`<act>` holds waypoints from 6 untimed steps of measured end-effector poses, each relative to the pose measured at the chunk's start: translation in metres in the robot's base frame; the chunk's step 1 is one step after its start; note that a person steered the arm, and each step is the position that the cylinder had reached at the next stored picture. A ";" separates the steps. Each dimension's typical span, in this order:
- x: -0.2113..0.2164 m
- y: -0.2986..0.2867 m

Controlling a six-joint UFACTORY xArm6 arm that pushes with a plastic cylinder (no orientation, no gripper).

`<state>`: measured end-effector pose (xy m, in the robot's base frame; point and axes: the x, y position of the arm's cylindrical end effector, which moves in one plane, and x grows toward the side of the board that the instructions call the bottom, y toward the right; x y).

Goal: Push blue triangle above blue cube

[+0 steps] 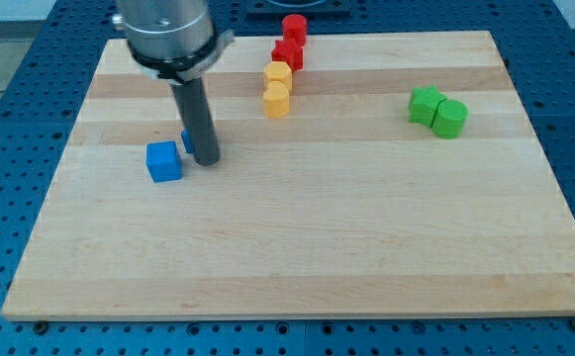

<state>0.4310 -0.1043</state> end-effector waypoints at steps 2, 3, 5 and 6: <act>-0.034 0.008; -0.034 0.007; -0.027 -0.038; -0.027 -0.030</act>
